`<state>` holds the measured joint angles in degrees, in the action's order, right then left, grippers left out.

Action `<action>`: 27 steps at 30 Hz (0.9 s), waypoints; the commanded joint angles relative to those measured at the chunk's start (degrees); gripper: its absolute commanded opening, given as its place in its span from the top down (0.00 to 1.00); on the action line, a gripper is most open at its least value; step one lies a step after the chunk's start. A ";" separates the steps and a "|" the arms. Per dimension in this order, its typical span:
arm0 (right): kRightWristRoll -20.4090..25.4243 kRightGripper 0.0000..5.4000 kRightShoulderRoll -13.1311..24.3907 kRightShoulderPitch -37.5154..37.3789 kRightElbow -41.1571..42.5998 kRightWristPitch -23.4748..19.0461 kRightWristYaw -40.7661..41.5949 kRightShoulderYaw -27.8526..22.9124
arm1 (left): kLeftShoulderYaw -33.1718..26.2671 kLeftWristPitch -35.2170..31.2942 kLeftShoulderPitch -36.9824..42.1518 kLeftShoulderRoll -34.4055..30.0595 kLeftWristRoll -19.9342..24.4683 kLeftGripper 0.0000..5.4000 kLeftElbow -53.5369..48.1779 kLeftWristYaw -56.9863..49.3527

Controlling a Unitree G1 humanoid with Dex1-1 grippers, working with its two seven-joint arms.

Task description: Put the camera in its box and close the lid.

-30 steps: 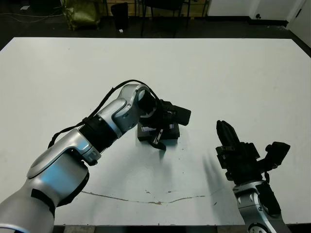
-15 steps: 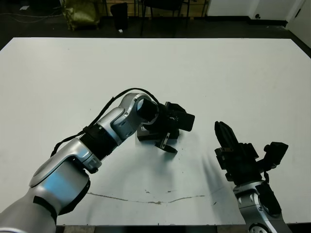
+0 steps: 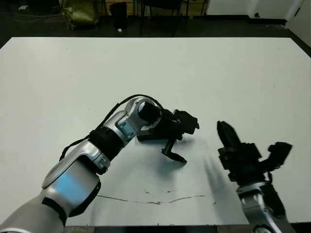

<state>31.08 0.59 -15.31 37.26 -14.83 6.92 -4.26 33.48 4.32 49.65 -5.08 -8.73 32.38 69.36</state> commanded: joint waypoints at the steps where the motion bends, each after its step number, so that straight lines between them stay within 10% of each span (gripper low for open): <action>1: 3.74 1.00 0.95 -0.09 -1.28 3.65 4.05 -3.41 | -2.49 -6.99 -2.65 -1.27 2.90 0.00 -4.80 0.91; 10: 18.09 1.00 6.68 -2.56 11.34 -0.99 4.04 -4.78 | -13.27 -21.06 -8.38 -3.16 17.23 0.00 -20.27 -0.09; 21: 17.80 1.00 9.04 -1.75 14.33 -6.20 -7.24 -2.14 | -25.98 -34.93 -16.01 -1.47 32.78 0.00 -35.39 -16.29; 27: 14.12 1.00 7.78 -1.20 4.83 0.36 0.35 -1.95 | -27.10 -28.19 -27.46 5.00 26.88 0.07 -43.53 -38.20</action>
<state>46.21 8.78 -16.30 45.71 -16.16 4.88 -5.97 6.05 -26.11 25.21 -0.82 20.85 -10.35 34.98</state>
